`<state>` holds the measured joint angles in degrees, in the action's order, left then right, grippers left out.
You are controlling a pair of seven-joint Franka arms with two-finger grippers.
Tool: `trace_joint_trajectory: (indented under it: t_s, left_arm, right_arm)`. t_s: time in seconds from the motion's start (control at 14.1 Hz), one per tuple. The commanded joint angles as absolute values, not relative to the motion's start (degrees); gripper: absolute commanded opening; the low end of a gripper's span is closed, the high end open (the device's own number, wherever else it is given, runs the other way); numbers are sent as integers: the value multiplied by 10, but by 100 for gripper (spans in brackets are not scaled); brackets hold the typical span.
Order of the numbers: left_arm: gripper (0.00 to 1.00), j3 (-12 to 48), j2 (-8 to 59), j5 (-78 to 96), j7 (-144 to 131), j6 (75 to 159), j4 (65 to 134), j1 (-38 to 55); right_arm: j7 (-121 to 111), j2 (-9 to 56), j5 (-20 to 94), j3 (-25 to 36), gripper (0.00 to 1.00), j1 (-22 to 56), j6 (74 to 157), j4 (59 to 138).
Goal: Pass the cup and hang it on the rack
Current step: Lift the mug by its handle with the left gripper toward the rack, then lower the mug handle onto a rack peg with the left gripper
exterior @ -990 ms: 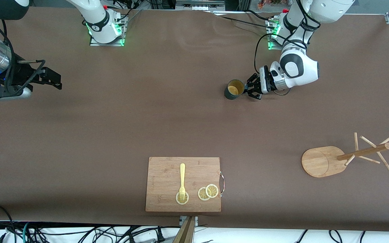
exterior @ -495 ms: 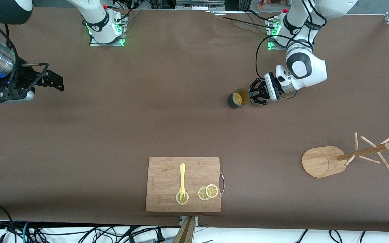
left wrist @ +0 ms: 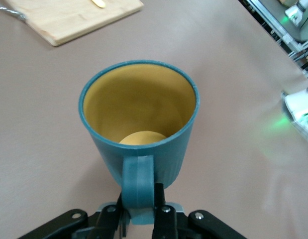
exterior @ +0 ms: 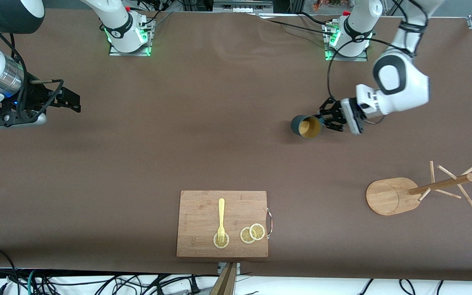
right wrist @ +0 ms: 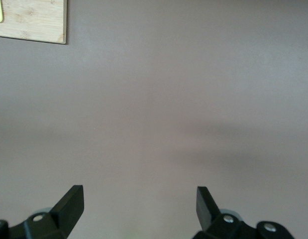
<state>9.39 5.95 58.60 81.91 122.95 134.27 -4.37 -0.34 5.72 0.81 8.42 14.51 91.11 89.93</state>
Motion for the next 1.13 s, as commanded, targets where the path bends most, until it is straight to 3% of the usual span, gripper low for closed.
trace_joint_trajectory:
  t_s: [0.0, 0.57, 0.78, 1.06]
  left_arm:
    - [0, 35, 62, 497, 695, 1124, 1263, -52]
    - [0, -109, 101, 497, 444, 920, 1139, -67]
    - [0, -136, 127, 524, 360, 868, 1095, -88]
    - [0, -156, 144, 576, 288, 829, 1094, -117]
  right_arm:
    - [-10, 57, 0, 82, 100, 145, 912, 896]
    - [-11, 56, -1, 82, 100, 145, 912, 896]
    - [-11, 56, -1, 82, 100, 145, 912, 896]
    - [-11, 57, -1, 82, 100, 145, 912, 896]
